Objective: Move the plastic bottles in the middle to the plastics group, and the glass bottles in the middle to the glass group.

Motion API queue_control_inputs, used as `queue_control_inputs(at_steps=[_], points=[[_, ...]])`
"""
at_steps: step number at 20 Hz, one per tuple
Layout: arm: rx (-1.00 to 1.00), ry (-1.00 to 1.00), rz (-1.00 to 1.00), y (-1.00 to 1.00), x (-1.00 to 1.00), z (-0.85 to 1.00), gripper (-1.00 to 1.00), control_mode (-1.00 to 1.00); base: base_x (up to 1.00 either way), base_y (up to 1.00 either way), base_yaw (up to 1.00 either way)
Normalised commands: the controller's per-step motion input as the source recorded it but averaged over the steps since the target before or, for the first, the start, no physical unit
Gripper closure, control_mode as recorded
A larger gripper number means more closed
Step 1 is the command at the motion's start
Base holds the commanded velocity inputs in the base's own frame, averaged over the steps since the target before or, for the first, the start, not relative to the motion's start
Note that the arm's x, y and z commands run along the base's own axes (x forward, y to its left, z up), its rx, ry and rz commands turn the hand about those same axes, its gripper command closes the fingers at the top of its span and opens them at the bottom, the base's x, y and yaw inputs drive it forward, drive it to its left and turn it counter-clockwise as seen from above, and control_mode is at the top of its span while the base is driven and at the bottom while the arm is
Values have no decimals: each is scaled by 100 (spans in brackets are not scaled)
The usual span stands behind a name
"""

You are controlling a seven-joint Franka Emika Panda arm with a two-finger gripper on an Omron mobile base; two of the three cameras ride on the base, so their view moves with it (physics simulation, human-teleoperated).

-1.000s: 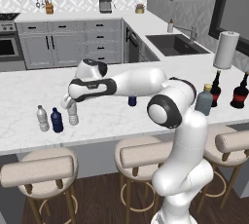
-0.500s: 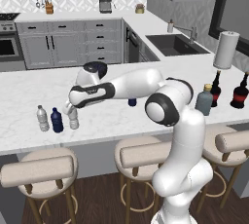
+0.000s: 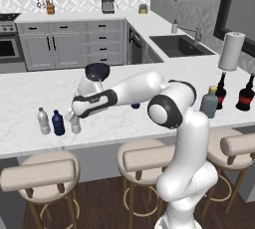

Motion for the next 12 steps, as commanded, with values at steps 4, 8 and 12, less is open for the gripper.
queue_control_inputs(at_steps=[4, 8, 12], points=[[0, -1, 1, 10, 20, 0, 100, -100, 0, 0, 0], [0, 0, 0, 15, 30, 0, 100, -100, 0, 0, 0], [0, 0, 0, 4, 19, 0, 100, -100, 0, 0, 0]])
